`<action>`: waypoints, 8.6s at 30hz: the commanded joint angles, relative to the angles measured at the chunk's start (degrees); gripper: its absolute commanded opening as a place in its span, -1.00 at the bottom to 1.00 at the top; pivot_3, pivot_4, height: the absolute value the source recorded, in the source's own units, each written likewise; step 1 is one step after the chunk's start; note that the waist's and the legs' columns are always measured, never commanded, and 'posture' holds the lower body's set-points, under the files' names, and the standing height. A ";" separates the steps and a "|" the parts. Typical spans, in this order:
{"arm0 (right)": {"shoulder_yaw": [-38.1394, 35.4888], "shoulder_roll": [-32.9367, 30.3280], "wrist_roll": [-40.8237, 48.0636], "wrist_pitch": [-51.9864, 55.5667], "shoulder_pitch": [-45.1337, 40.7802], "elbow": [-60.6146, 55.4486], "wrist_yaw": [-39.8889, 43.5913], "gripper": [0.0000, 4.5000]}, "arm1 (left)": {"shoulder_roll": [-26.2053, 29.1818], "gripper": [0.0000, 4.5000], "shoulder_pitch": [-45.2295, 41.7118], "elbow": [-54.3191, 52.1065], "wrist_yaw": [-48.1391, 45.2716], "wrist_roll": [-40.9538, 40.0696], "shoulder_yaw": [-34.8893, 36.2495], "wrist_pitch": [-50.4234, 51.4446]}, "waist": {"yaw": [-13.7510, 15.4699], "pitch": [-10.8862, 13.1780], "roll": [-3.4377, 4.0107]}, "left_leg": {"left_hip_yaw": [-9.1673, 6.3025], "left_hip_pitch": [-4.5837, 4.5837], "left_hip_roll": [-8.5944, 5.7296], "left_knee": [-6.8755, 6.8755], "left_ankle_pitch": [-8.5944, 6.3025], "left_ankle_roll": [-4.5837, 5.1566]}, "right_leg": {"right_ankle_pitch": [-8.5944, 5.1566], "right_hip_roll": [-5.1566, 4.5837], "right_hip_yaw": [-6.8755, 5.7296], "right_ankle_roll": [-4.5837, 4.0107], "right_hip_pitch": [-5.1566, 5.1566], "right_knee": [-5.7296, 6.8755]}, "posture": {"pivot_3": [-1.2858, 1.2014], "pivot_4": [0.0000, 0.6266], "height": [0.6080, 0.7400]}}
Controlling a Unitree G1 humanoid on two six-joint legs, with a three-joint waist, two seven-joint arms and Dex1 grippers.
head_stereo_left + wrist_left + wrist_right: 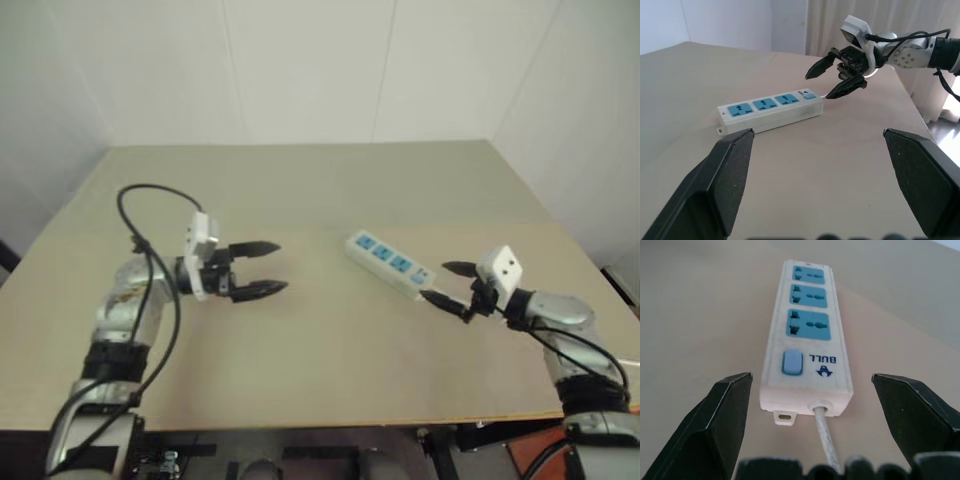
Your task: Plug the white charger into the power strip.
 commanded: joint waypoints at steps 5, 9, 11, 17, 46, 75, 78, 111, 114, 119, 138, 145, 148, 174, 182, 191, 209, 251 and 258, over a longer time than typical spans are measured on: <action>-0.13 1.18 -1.21 -5.26 -6.24 10.28 0.68 0.99 | -4.02 1.00 -1.75 0.43 -0.82 1.17 -1.92 -2.54 | -0.27 0.00 0.00 | 0.00 0.02 0.01 0.01 0.00 0.00 | 0.00 0.01 0.02 -0.01 0.00 0.04 | 0.03 -0.52 1.00; 0.11 2.04 -0.68 -5.79 -8.03 13.61 3.14 0.99 | -4.42 1.00 -1.45 0.28 -0.80 1.34 -2.02 -2.50 | -0.38 0.00 0.00 | 0.00 0.02 0.02 0.01 0.00 0.00 | 0.01 0.02 0.03 -0.01 0.00 0.04 | 0.03 -0.52 1.00; 0.07 2.49 -0.27 -5.61 -8.80 14.37 4.62 0.99 | -4.42 1.00 -1.50 0.22 -0.58 1.37 -1.97 -2.34 | -0.35 0.00 0.00 | -0.02 0.02 0.01 0.01 0.00 0.00 | 0.01 0.01 0.02 -0.01 0.00 0.05 | 0.03 -0.52 1.00; 0.26 3.94 -0.95 -6.75 -10.53 16.09 6.30 0.99 | -3.71 1.00 -0.27 -0.89 -0.14 1.44 -1.77 -1.92 | -0.29 0.00 0.00 | -0.04 0.02 0.02 0.01 0.00 0.00 | 0.01 0.01 0.01 0.00 0.00 0.04 | 0.03 -0.52 1.00; 4.49 8.11 2.20 -2.68 -2.17 -1.39 15.15 0.51 | -5.29 1.00 0.41 -2.54 0.92 1.32 -2.67 -0.82 | -0.27 0.00 0.01 | -0.04 -0.02 0.01 0.02 0.01 -0.01 | 0.01 -0.01 0.02 0.01 -0.05 0.08 | 0.03 -0.52 1.00; 5.44 11.24 3.21 -2.68 1.36 -5.70 8.45 0.98 | -5.67 1.00 0.27 -2.20 0.63 1.57 -3.34 -0.55 | -0.08 0.00 0.01 | -0.05 0.01 0.00 0.02 0.01 -0.02 | 0.01 0.01 0.01 0.01 -0.04 0.08 | 0.03 -0.52 1.00; 5.63 11.00 3.10 -2.76 1.68 -4.85 8.96 0.98 | -5.61 1.00 0.56 -2.46 0.60 1.55 -3.44 -0.61 | -0.09 0.00 0.01 | -0.05 0.00 0.01 0.02 0.01 -0.02 | 0.01 0.01 0.01 0.01 -0.05 0.07 | 0.03 -0.52 1.00; 6.39 10.98 3.48 -2.02 3.03 -6.06 11.01 0.52 | -0.69 1.00 -0.32 -7.21 7.58 7.21 -4.59 3.19 | -0.14 0.00 0.01 | -0.07 0.01 0.01 0.02 0.01 -0.02 | 0.01 0.02 0.01 0.01 -0.05 0.09 | 0.03 -0.52 1.00; 7.27 10.91 3.60 -1.17 3.93 -9.16 11.60 0.52 | 3.96 1.00 -4.67 -5.11 13.15 16.50 -8.31 6.06 | -0.09 0.01 0.01 | -0.08 -0.01 0.00 0.02 0.01 -0.02 | 0.01 0.02 0.00 0.01 -0.06 0.07 | 0.03 -0.52 1.00; 9.45 11.28 3.37 0.15 5.12 -13.51 12.02 0.52 | 6.86 1.00 -16.44 0.55 21.82 24.84 -10.66 17.35 | -0.08 0.03 0.01 | -0.11 -0.03 -0.03 0.02 0.01 -0.02 | 0.00 0.03 -0.02 0.02 -0.07 0.08 | 0.03 -0.52 1.00; 15.70 15.30 1.44 2.16 4.20 -15.72 10.12 0.52 | 13.53 1.00 -38.57 26.34 -1.14 44.66 -33.01 23.92 | -0.58 0.12 0.03 | -0.10 -0.38 -0.04 0.00 0.02 -0.03 | -0.02 0.09 0.02 0.04 -0.54 0.29 | 0.03 -0.52 1.00; 16.00 15.85 0.60 1.84 4.60 -15.15 9.38 0.52 | 11.28 1.00 -39.77 34.16 -3.78 46.84 -33.67 18.39 | -0.67 0.13 0.01 | -0.10 -0.34 -0.03 0.01 0.02 -0.03 | -0.02 0.08 0.01 0.04 -0.53 0.26 | 0.03 -0.52 1.00; 15.78 16.03 0.42 2.01 5.08 -15.52 8.84 0.52 | 10.42 1.00 -39.26 37.90 -2.21 47.49 -32.94 16.48 | -0.86 0.13 0.01 | -0.10 -0.33 -0.03 0.01 0.02 -0.03 | -0.02 0.08 0.02 0.04 -0.52 0.29 | 0.03 -0.52 1.00; 16.16 15.54 -0.01 3.24 6.66 -16.67 6.92 0.52 | 5.20 1.00 -36.32 49.06 3.61 53.95 -32.29 6.17 | -1.23 0.12 -0.01 | -0.13 -0.31 -0.04 0.03 0.02 -0.02 | -0.01 0.07 0.00 0.04 -0.47 0.36 | 0.03 -0.52 1.00; 16.32 15.23 -0.40 3.74 6.62 -16.71 6.63 0.52 | 4.19 0.31 -36.75 50.46 5.23 55.03 -32.35 7.30 | -1.14 0.11 -0.01 | -0.13 -0.26 -0.05 0.03 0.03 -0.03 | -0.01 0.06 0.00 0.04 -0.42 0.37 | 0.03 -0.52 1.00; 16.57 15.31 -0.60 3.61 6.48 -16.23 6.38 0.52 | 3.95 -0.55 -36.94 50.93 6.02 56.13 -32.40 6.87 | -1.15 0.10 -0.01 | -0.14 -0.09 -0.05 0.03 0.02 -0.02 | -0.01 0.08 0.01 0.04 -0.33 0.41 | 0.03 -0.52 1.00; 17.07 12.98 0.66 1.87 7.35 -16.63 11.21 0.52 | -5.91 -0.55 -16.60 13.38 5.68 9.30 8.94 -2.06 | -0.59 -0.03 0.10 | 0.05 -0.19 -0.04 0.09 0.04 -0.06 | 0.01 -0.10 0.03 0.02 -0.46 0.69 | 0.03 -0.52 1.00; 20.57 17.52 -5.44 -9.92 -7.15 10.82 20.64 0.52 | -13.15 -0.55 -6.63 16.17 -14.45 -1.89 -3.24 -4.76 | -1.93 -0.09 0.03 | -0.07 0.85 0.09 0.11 0.03 -0.05 | 0.02 0.15 0.03 0.00 0.55 0.35 | 0.03 -0.52 1.00; 21.16 17.79 -5.63 -8.23 -5.45 8.31 19.54 0.52 | -13.24 -0.55 -6.94 18.25 -14.45 -3.38 -5.15 -6.46 | -1.96 -0.09 0.03 | -0.07 0.85 0.10 0.08 0.03 -0.04 | 0.02 0.17 0.04 0.00 0.55 0.34 | 0.03 -0.52 1.00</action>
